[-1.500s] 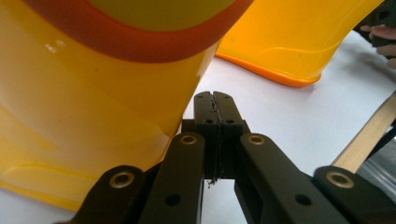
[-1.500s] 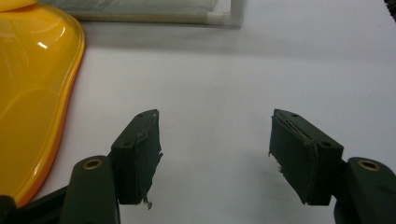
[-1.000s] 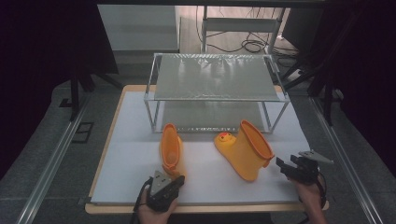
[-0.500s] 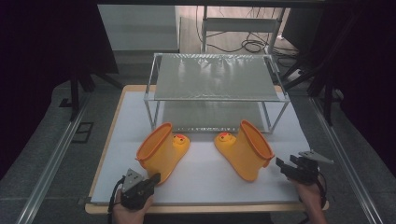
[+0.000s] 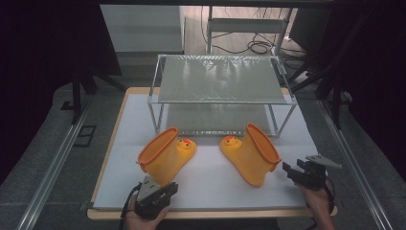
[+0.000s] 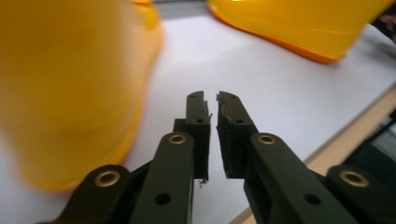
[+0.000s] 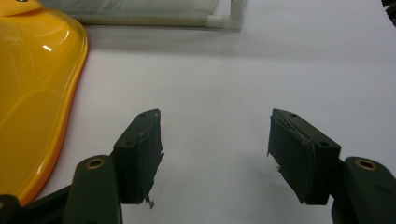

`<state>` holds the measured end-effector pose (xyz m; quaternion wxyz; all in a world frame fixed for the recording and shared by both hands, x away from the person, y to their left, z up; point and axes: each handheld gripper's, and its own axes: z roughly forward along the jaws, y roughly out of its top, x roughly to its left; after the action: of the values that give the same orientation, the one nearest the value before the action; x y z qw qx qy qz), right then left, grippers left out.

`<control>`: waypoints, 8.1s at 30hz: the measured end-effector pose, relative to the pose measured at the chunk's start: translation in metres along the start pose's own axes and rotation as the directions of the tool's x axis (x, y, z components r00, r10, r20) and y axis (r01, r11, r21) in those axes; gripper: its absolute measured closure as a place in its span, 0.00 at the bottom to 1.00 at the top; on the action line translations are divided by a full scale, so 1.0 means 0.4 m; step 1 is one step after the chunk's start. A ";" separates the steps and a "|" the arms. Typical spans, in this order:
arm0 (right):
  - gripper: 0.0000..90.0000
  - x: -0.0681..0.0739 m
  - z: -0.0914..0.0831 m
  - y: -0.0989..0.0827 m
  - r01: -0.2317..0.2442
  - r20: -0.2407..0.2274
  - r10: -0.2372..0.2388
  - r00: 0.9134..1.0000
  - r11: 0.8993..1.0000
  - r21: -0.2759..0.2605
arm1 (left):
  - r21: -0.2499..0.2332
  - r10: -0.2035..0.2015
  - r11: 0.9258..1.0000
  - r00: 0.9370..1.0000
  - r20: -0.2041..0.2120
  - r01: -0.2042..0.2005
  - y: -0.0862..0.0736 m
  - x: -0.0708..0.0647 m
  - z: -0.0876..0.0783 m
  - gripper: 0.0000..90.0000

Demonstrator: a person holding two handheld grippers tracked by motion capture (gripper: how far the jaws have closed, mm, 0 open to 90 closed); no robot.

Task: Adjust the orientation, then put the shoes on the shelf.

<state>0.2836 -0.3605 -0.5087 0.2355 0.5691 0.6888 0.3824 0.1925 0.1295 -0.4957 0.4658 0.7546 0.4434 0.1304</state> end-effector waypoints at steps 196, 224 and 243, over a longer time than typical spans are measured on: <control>0.59 0.062 -0.011 -0.004 0.186 -0.286 -0.172 0.943 0.982 0.023 | 0.376 -0.006 0.908 0.889 0.458 -0.188 0.565 -0.068 0.066 0.53; 0.59 0.058 -0.006 -0.008 0.187 -0.288 -0.170 0.942 0.982 0.032 | 0.529 -0.039 0.834 0.941 0.336 -0.154 0.656 -0.091 0.255 0.59; 0.59 0.050 -0.004 -0.009 0.175 -0.279 -0.158 0.947 0.984 0.038 | 0.611 -0.035 0.776 0.958 0.286 -0.154 0.645 -0.110 0.356 0.75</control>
<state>0.2755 -0.3417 -0.5085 0.1512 0.4576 0.7719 0.4146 0.3954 -0.0336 -0.3508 0.2417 0.8907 0.3663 -0.1186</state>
